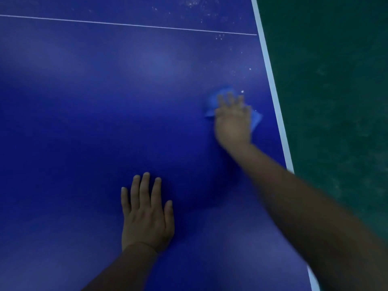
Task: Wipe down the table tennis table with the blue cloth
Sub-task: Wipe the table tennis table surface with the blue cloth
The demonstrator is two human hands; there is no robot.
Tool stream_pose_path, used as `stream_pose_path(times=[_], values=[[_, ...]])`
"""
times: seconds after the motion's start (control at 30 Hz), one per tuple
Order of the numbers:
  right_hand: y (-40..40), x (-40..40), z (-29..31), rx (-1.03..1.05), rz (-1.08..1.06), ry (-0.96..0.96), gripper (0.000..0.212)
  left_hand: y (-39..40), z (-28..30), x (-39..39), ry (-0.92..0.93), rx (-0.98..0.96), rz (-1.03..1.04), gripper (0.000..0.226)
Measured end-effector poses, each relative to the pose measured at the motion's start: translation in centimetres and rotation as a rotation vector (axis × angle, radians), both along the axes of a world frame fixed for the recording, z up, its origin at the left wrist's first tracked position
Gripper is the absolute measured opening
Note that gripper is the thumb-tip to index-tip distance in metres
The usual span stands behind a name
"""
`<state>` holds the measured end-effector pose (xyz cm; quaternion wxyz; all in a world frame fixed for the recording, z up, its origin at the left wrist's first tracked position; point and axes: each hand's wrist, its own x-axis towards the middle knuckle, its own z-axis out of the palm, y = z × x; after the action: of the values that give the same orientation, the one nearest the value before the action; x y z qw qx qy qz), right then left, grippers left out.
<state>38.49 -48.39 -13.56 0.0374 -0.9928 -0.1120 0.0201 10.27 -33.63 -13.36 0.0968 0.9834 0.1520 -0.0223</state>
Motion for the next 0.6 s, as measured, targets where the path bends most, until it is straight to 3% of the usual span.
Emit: stream_pose_path(times=[0.1, 0.2, 0.27, 0.33, 0.4, 0.5, 0.6], values=[[-6.9, 4.1, 0.9, 0.051, -0.248, 0.053, 0.05, 0.0, 0.0, 0.1, 0.021, -0.008, -0.001, 0.062], [-6.2, 1.3, 0.8, 0.083, -0.309, 0.009, 0.05, 0.1, -0.1, -0.1, 0.031, 0.003, 0.001, 0.064], [-3.7, -4.0, 0.4, 0.057, -0.189, -0.023, 0.051, 0.2, -0.2, -0.2, 0.022, 0.005, -0.005, 0.065], [-1.9, -9.6, -0.2, 0.067, 0.081, 0.014, 0.051, 0.1, -0.2, -0.1, 0.011, 0.003, -0.005, 0.065], [-2.2, -10.0, -0.2, 0.069, 0.242, 0.062, 0.053, 0.0, -0.1, 0.1, 0.003, -0.001, 0.0, 0.064], [-5.2, -2.6, 0.1, 0.019, 0.016, -0.01, 0.052, 0.0, -0.1, 0.2, 0.002, 0.0, -0.005, 0.064], [-9.4, 3.2, 0.7, 0.064, -0.226, 0.052, 0.05, 0.0, 0.0, 0.1, 0.019, -0.01, -0.002, 0.065]])
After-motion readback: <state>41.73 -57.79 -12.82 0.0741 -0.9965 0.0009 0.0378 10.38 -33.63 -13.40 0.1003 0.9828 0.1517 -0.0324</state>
